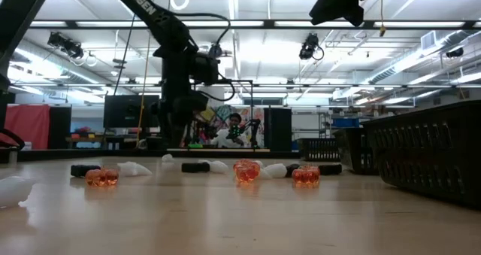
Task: Sort Halloween decoration
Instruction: Put the white ghost toy into the top black bin, then put the black skeleton toy into the bottom black bin
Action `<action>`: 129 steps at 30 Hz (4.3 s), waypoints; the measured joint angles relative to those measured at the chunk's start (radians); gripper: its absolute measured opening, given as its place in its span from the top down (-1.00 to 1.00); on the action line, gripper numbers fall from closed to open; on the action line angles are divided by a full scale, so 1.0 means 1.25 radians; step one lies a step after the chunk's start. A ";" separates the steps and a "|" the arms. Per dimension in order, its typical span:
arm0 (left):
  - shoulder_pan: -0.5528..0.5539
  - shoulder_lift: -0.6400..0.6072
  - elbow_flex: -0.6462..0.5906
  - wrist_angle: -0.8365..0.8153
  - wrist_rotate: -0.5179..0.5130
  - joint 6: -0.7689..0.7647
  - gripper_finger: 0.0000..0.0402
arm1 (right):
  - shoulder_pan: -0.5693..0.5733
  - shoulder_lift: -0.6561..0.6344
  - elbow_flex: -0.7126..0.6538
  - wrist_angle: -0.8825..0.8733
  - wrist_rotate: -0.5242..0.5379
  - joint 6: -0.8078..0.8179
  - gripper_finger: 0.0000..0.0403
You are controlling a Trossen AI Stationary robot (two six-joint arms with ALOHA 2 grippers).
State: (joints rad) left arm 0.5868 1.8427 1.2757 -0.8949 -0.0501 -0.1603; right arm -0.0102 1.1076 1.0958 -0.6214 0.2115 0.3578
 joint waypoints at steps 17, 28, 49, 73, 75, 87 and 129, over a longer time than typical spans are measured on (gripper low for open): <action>0.006 -0.001 -0.109 0.103 0.128 -0.069 0.09 | -0.013 0.056 0.000 0.059 -0.072 -0.017 0.51; -0.046 -0.006 -0.161 0.155 0.063 -0.069 0.15 | -0.033 0.085 0.000 0.076 -0.124 -0.057 0.51; -0.089 -0.002 -0.162 0.191 0.071 -0.024 0.91 | -0.052 0.090 0.000 0.095 -0.152 -0.059 0.58; -0.135 0.007 -0.160 0.809 0.190 -0.069 0.93 | -0.136 0.076 0.001 -0.018 -0.059 -0.056 0.60; -0.139 0.021 -0.150 0.843 0.191 -0.092 0.93 | -0.146 0.076 0.001 -0.022 -0.059 -0.049 0.60; -0.148 0.215 0.197 0.697 0.201 -0.114 0.93 | -0.117 0.001 0.001 -0.092 -0.023 0.049 0.60; -0.144 0.518 0.762 0.404 0.146 0.046 0.41 | 0.119 -0.054 0.000 -0.115 0.142 0.160 0.60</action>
State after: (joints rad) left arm 0.4070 2.4904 2.2277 -0.3898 0.1318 -0.1025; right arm 0.1387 1.0403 1.0958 -0.7646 0.3893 0.5575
